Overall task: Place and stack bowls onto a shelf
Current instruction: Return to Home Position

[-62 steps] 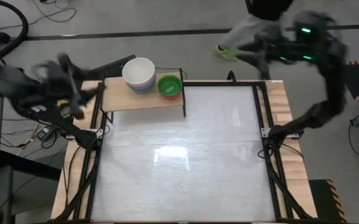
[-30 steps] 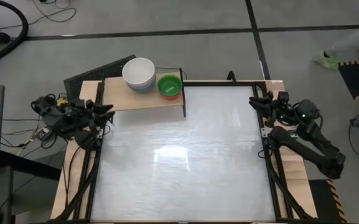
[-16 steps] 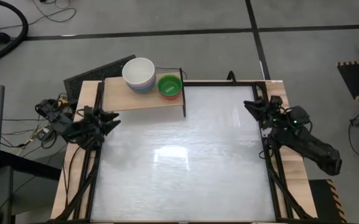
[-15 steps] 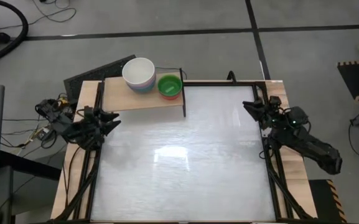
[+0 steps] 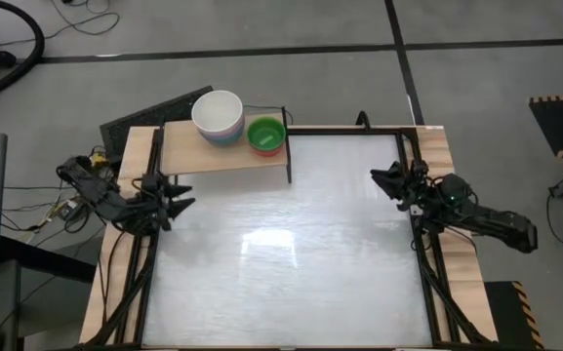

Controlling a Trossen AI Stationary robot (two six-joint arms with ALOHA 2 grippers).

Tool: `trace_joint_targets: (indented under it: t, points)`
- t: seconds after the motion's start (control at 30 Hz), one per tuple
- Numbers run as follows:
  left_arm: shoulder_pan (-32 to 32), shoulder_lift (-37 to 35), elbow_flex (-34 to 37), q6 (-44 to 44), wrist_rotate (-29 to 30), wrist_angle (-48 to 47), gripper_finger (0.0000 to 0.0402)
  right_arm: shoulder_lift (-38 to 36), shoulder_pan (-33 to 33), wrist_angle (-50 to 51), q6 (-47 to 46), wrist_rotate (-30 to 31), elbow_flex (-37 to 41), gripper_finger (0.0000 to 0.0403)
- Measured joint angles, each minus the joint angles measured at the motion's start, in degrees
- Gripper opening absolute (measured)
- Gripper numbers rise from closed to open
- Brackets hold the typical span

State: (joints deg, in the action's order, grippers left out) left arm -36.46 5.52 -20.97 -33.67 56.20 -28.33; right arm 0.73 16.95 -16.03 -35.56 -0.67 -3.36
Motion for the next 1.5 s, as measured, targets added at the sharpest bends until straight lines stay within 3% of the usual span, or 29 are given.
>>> trace_joint_targets:
  t: [0.2, 0.3, 0.67, 0.77, 0.87, 1.03, 1.13, 1.3, 1.5]
  points:
    - [0.0, 0.1, 14.8, 3.1, -7.2, 25.6, 0.0222, 0.0, -2.8, 0.7, -1.1, 4.0, 0.0, 0.0155]
    - [0.0, 0.1, 18.7, 2.0, -10.1, 31.7, 0.0222, 0.0, -3.3, 0.5, -1.5, 3.9, 0.0, 0.0155]
    - [-0.6, 0.1, 20.3, 5.3, -11.9, 35.3, 0.0222, 0.0, -9.0, 3.3, 6.9, 1.2, 1.4, 0.0149]
    - [-0.6, 0.0, 20.4, 9.2, -21.5, 41.5, 0.0222, 0.0, -11.5, 0.9, 10.8, -2.9, 2.8, 0.0135]
    - [-0.6, 0.0, 20.4, 11.8, -29.1, 42.8, 0.0222, 0.1, -14.4, 5.0, 12.9, -5.1, 2.8, 0.0116]
    - [-0.6, 0.0, 20.4, 18.5, -25.8, 39.3, 0.0222, 0.1, -19.0, 7.3, 17.6, -2.5, 2.9, 0.0093]
    - [-0.6, 0.0, 20.4, 19.5, -26.1, 36.2, 0.0222, 0.1, -20.4, 7.9, 17.0, -1.2, 2.9, 0.0087]
    - [-0.6, 0.0, 20.5, 16.1, -31.9, 33.1, 0.0222, 0.1, -21.6, 10.5, 13.3, -1.0, 2.9, 0.0085]
    - [-0.6, 0.0, 20.5, 14.6, -33.0, 33.5, 0.0222, 0.1, -22.3, 14.0, 2.5, -0.7, 3.0, 0.0087]
